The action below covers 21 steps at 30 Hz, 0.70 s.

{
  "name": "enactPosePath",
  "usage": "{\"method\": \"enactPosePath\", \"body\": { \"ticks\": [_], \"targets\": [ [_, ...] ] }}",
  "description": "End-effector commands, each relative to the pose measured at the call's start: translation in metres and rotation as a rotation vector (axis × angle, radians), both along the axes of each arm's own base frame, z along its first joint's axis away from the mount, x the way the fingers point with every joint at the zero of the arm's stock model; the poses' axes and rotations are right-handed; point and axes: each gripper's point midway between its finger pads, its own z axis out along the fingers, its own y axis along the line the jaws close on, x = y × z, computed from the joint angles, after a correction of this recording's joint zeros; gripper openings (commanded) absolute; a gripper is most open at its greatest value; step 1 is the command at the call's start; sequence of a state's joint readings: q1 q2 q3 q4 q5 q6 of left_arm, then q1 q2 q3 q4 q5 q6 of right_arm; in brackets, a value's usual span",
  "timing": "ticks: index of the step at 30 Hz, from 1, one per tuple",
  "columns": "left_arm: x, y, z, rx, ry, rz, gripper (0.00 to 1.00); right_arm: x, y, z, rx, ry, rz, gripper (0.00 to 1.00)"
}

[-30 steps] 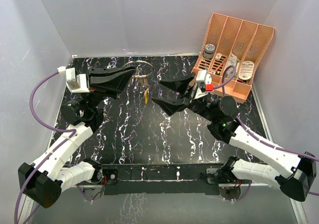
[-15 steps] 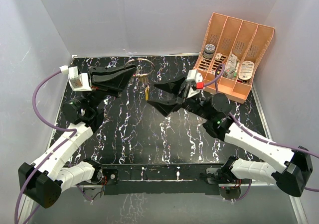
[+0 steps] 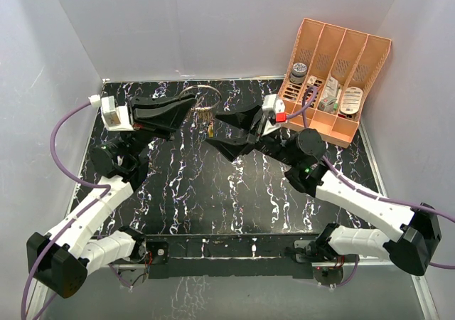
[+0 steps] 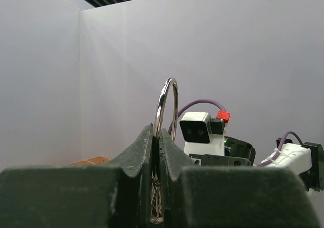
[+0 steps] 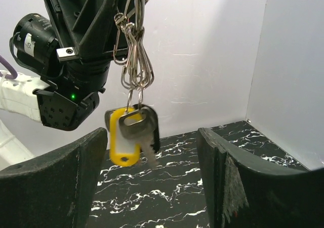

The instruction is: Remove the keys from the keyring

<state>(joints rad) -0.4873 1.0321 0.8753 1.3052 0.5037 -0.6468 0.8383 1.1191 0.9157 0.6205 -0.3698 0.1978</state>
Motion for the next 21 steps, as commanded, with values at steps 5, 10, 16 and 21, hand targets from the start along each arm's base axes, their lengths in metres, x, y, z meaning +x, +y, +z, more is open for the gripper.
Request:
{"method": "enactPosePath", "body": {
  "ticks": [5,10,16,21],
  "targets": [
    [-0.013,0.013,0.012,-0.056,-0.052,0.026,0.0,-0.003,-0.001,0.039,0.08,-0.082,-0.002,0.61],
    [-0.012,0.014,0.011,-0.038,-0.055,0.059,0.0,0.0,-0.001,0.035,0.042,-0.076,-0.024,0.22],
    [-0.017,0.019,0.02,0.011,-0.08,0.127,0.0,0.003,-0.02,0.031,0.009,-0.081,-0.117,0.0],
    [-0.018,0.021,0.02,0.024,-0.082,0.154,0.0,0.0,-0.037,0.042,0.026,-0.105,-0.173,0.0]
  ]
}}
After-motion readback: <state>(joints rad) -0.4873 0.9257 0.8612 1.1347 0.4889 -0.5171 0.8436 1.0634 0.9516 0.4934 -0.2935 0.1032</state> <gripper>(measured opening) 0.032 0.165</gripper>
